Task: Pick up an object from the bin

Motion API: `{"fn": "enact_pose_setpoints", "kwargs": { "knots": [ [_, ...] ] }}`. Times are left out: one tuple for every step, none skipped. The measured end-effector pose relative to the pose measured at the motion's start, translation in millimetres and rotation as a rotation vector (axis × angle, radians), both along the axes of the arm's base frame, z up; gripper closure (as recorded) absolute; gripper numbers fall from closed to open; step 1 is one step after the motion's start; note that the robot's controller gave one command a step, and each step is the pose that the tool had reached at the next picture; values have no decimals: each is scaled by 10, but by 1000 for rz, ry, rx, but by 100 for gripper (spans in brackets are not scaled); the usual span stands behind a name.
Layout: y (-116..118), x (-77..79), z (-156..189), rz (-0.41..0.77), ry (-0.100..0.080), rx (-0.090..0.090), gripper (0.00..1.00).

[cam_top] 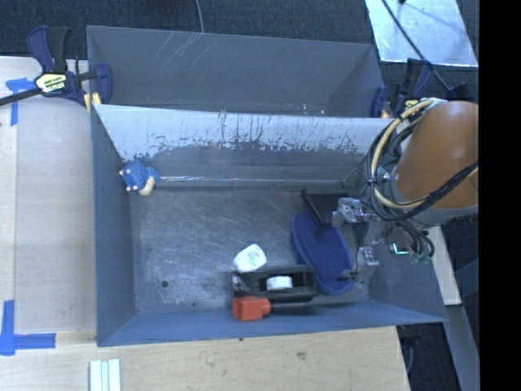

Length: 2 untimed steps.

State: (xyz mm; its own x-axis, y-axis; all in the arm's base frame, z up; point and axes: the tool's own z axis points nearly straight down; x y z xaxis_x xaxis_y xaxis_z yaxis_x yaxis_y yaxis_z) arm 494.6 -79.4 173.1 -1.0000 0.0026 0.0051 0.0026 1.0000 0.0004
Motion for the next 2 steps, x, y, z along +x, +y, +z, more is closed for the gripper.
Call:
{"fn": "enact_pose_setpoints", "kwargs": {
  "knots": [
    [652, 117, -962, 594, -2, -3, 0],
    [639, 130, -947, 592, -6, -5, 100]
  ]
}}
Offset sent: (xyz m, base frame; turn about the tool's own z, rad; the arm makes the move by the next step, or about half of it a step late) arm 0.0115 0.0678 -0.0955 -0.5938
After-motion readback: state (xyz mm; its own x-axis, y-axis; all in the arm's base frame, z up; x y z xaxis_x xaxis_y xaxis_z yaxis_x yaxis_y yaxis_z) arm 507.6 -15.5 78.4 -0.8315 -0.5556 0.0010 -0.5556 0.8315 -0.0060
